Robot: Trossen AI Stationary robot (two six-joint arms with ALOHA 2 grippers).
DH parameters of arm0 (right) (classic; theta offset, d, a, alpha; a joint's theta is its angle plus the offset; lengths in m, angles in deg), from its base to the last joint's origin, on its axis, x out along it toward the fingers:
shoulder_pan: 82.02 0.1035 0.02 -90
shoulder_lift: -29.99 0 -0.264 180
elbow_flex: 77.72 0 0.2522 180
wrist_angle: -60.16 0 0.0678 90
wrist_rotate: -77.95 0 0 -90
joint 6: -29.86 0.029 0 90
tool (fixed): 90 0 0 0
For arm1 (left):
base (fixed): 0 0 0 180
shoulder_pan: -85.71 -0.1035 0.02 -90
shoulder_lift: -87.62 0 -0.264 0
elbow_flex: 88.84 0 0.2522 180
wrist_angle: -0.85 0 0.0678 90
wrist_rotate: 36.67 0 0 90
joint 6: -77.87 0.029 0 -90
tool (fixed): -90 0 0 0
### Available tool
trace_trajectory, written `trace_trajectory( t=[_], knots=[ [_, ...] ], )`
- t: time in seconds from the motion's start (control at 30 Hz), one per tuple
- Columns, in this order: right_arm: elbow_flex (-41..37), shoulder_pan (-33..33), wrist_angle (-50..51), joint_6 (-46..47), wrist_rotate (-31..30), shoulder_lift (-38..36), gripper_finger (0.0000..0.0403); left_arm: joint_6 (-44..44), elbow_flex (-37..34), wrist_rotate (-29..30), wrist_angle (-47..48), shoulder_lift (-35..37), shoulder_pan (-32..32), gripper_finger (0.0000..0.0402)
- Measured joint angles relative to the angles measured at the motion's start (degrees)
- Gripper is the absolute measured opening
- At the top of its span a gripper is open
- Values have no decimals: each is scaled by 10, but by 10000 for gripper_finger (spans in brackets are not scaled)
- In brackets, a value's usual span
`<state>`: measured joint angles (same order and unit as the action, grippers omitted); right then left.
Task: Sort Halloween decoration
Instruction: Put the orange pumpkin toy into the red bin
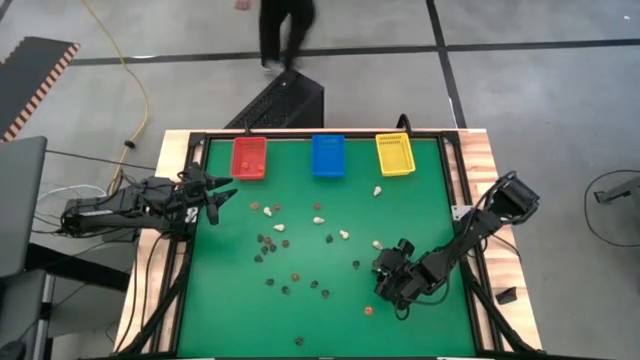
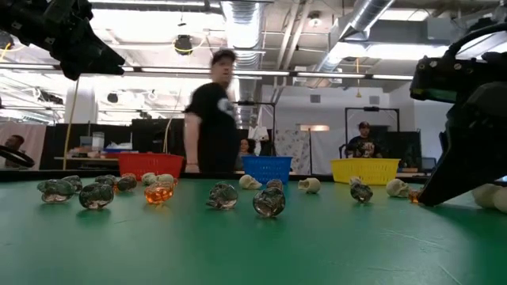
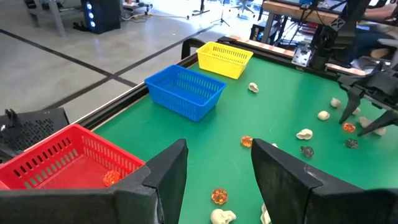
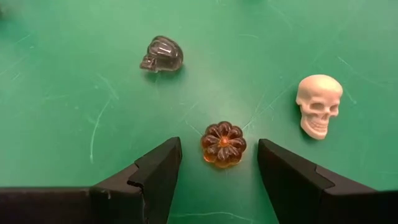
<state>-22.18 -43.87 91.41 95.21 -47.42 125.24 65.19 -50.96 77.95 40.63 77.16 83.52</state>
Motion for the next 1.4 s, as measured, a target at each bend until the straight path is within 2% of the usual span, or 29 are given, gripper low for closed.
trace_trajectory(
  t=[0.23,0.53,0.63,0.93,1.4],
  knots=[
    [0,0,7,8,-6,-3,233,0,0,0,0,0,0,169],
    [0,-1,10,21,-11,-2,142,0,0,0,0,0,0,169],
    [0,-1,8,22,-11,-2,125,0,0,0,0,0,0,169],
    [8,-1,6,20,-10,-1,116,0,0,0,0,0,0,169],
    [48,-24,37,-38,-15,0,107,0,0,0,0,0,0,169]
  ],
)
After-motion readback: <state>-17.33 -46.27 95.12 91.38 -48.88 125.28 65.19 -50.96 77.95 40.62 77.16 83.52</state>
